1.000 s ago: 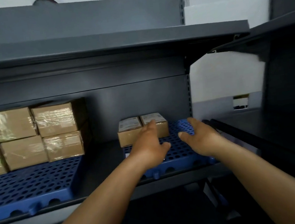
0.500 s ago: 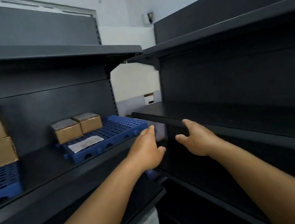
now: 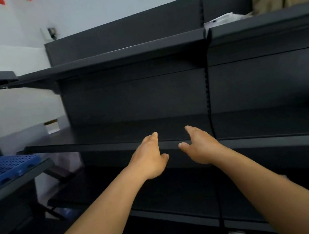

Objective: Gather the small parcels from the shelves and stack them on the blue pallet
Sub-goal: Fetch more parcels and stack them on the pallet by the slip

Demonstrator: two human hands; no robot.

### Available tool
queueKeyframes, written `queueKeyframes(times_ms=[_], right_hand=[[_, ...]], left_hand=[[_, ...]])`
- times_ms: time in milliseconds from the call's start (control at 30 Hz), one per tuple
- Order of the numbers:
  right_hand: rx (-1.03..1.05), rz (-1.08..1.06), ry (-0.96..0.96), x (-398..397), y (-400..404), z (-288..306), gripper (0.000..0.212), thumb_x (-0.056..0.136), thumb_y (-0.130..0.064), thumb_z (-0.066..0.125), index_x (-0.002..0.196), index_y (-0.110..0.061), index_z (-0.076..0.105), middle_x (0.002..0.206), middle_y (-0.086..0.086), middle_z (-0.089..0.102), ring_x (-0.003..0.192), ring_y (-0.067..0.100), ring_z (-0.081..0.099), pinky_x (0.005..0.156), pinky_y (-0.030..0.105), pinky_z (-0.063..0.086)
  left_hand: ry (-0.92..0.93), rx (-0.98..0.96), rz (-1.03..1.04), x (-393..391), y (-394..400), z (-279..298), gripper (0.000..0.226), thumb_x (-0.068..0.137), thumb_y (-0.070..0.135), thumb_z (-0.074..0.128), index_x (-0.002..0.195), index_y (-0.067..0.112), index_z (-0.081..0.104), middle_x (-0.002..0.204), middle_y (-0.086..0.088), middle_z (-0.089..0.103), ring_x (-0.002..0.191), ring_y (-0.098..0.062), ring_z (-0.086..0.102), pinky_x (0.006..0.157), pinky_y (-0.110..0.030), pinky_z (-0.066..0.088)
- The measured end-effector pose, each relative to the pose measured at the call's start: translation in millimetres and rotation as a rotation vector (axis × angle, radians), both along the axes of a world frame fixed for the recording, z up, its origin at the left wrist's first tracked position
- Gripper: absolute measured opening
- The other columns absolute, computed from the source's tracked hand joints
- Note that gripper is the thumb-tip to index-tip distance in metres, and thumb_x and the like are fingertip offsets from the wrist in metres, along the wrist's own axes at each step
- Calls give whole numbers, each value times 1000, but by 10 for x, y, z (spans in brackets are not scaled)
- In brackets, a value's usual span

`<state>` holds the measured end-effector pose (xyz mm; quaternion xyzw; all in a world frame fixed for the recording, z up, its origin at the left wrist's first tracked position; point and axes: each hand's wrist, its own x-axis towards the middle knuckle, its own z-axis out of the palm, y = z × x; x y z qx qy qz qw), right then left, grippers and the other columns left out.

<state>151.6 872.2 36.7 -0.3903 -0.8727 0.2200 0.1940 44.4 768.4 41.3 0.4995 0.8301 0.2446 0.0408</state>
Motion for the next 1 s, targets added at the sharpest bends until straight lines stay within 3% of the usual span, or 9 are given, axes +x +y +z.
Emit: queueKeyframes(times_ms=[433, 633, 800, 1000], right_hand=[[67, -295, -8, 2252, 1340, 88, 63, 96, -32, 48, 149, -13, 19, 156, 3, 24, 142, 23, 24, 115, 42, 25], [80, -453, 18, 3205, 1841, 46, 68, 94, -32, 51, 150, -17, 16, 158, 2, 19, 144, 22, 20, 116, 42, 23], [114, -595, 120, 3882, 2114, 30, 61, 92, -31, 55, 146, -21, 29, 152, 2, 30, 137, 23, 33, 111, 41, 32], [189, -776, 257, 4475, 2415, -18, 52, 89, -29, 58, 138, -24, 41, 143, 7, 33, 131, 26, 34, 104, 38, 34]], left_hand=[[-36, 10, -344, 1976, 1844, -81, 76, 95, 30, 52, 153, 21, 4, 161, 2, 6, 146, -18, 19, 114, -31, 25], [-36, 19, -458, 2837, 2504, -79, 75, 96, 32, 50, 153, 20, 3, 161, 2, 5, 148, -16, 12, 116, -29, 18], [-58, 2, -548, 3453, 2962, -57, 74, 96, 41, 46, 153, 22, 4, 161, 2, 7, 147, -18, 15, 115, -34, 22], [-107, 15, -622, 3939, 3520, -37, 73, 95, 50, 40, 152, 18, 9, 159, -5, 15, 145, -23, 21, 114, -36, 25]])
